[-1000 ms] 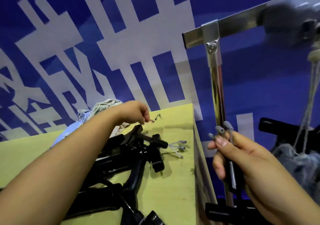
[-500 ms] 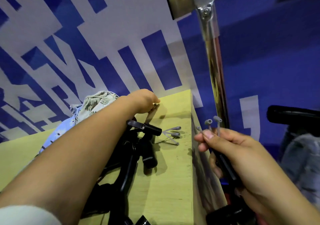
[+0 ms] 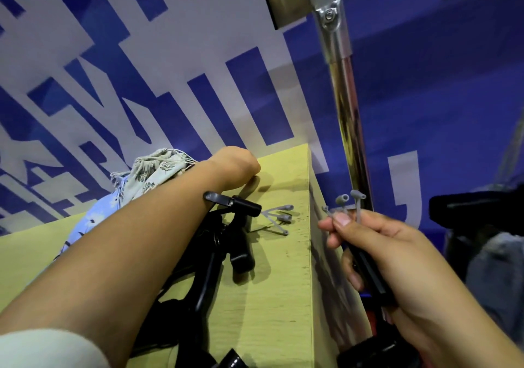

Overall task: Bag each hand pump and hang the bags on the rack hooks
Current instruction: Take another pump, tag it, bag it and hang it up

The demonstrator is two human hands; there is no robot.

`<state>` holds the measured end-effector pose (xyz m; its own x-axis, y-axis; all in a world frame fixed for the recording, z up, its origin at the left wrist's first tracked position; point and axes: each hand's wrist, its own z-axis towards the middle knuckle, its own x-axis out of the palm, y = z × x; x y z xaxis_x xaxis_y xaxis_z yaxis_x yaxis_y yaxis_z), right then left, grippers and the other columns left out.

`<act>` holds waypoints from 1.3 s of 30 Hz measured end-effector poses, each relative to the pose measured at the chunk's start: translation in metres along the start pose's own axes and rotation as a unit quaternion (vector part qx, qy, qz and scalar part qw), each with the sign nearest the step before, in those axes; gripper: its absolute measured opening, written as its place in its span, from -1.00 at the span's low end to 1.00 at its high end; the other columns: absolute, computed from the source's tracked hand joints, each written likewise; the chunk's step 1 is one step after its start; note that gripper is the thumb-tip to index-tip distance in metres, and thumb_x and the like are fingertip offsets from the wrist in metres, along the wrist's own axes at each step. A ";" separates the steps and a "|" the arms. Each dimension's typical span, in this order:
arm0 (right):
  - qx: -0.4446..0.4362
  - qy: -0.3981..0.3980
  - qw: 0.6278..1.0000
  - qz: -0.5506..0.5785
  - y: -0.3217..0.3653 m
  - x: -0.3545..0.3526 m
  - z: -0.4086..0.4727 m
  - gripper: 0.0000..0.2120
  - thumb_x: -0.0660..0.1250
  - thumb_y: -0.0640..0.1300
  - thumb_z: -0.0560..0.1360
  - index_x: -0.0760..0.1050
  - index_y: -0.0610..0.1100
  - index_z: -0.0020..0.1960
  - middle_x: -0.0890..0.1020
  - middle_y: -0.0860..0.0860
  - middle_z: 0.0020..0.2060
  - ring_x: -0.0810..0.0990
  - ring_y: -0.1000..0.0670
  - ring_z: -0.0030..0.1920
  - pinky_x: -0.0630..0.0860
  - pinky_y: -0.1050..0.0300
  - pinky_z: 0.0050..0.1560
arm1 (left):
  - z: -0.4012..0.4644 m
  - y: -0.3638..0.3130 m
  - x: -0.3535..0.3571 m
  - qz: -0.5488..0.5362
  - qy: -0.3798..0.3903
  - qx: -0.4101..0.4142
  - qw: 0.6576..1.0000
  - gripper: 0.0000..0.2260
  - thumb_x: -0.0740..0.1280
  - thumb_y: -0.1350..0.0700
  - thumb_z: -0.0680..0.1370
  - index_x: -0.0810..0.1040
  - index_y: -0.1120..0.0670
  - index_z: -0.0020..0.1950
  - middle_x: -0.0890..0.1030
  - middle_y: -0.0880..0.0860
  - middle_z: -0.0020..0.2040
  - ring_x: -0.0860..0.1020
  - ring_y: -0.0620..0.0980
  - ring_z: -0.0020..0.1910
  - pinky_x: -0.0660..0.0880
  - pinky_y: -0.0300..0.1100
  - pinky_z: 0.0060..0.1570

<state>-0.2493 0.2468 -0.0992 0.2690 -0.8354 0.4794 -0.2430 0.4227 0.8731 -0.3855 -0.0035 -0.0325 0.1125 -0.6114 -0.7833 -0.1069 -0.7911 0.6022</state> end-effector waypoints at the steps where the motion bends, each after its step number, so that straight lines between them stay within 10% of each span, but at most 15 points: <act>1: 0.001 -0.003 1.000 -0.004 0.000 -0.001 -0.001 -0.77 0.33 -0.15 0.43 0.60 -0.33 -0.22 0.60 0.03 -0.44 0.32 0.06 -0.63 0.25 0.32 -0.64 | -0.001 0.000 0.000 0.009 -0.007 0.009 1.000 -0.83 0.22 0.21 0.54 0.58 0.16 0.04 0.48 0.03 -0.17 0.47 0.01 -0.17 0.37 -0.22 -0.21; 6: -0.007 -0.016 1.000 -0.006 0.001 -0.003 -0.006 -0.80 0.35 -0.14 0.37 0.63 -0.24 -0.34 0.66 -0.01 -0.37 0.31 0.07 -0.66 0.22 0.39 -0.64 | -0.011 0.006 -0.003 0.016 -0.085 0.030 0.996 -0.88 0.21 0.16 0.58 0.50 0.13 0.05 0.47 0.03 -0.11 0.42 -0.01 -0.18 0.35 -0.21 -0.26; 10: -0.019 -0.025 0.999 -0.019 0.005 -0.004 -0.018 -0.80 0.35 -0.15 0.39 0.62 -0.28 -0.28 0.58 0.02 -0.49 0.30 0.05 -0.69 0.17 0.42 -0.64 | -0.038 0.022 -0.025 -0.178 -0.206 -0.110 0.956 -0.94 0.16 0.18 0.59 0.39 0.14 0.02 0.52 0.15 -0.13 0.44 0.08 -0.20 0.36 -0.11 -0.25; 16: -0.050 -0.019 0.998 -0.013 0.022 0.009 -0.063 -0.86 0.32 -0.21 0.47 0.60 -0.20 -0.23 0.68 -0.03 -0.30 0.32 0.04 -0.69 0.21 0.41 -0.63 | -0.123 0.016 -0.062 -0.451 -0.335 -0.201 0.802 -0.80 0.21 0.13 0.61 0.43 0.05 0.23 0.55 0.01 -0.22 0.56 0.03 -0.20 0.54 -0.05 -0.12; 27: -0.151 0.016 0.988 0.036 0.056 0.033 -0.185 -0.86 0.21 -0.34 0.54 0.48 -0.20 -0.14 0.53 0.01 -0.53 0.46 0.08 -0.60 0.40 0.31 -0.53 | -0.349 -0.157 -0.111 -0.849 -0.296 0.098 0.427 -0.84 0.35 0.19 0.43 0.70 0.02 -0.12 0.63 -0.02 -0.27 0.56 -0.13 -0.31 0.52 -0.29 -0.20; 33: -0.181 0.011 0.983 0.015 0.060 0.031 -0.240 -0.85 0.26 -0.34 0.51 0.51 -0.16 -0.19 0.55 -0.01 -0.53 0.42 0.05 -0.61 0.40 0.27 -0.57 | -0.381 -0.225 -0.106 -0.862 -0.375 0.114 0.321 -0.83 0.45 -0.05 0.40 0.68 0.00 -0.10 0.61 0.01 -0.25 0.54 -0.11 -0.32 0.50 -0.23 -0.26; 39: -0.221 0.011 0.975 -0.001 0.072 0.027 -0.272 -0.89 0.30 -0.33 0.47 0.54 -0.18 -0.18 0.59 -0.03 -0.50 0.45 0.07 -0.61 0.46 0.26 -0.53 | -0.395 -0.236 -0.112 -0.841 -0.428 0.103 0.315 -0.84 0.46 -0.06 0.40 0.67 -0.01 -0.12 0.57 0.06 -0.22 0.54 -0.05 -0.31 0.45 -0.11 -0.26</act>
<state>-0.0056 0.3505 0.0004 0.2906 -0.8305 0.4752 0.1811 0.5354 0.8249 0.0174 0.2456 -0.0259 -0.1165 0.9674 0.2250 -0.6799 0.0874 -0.7281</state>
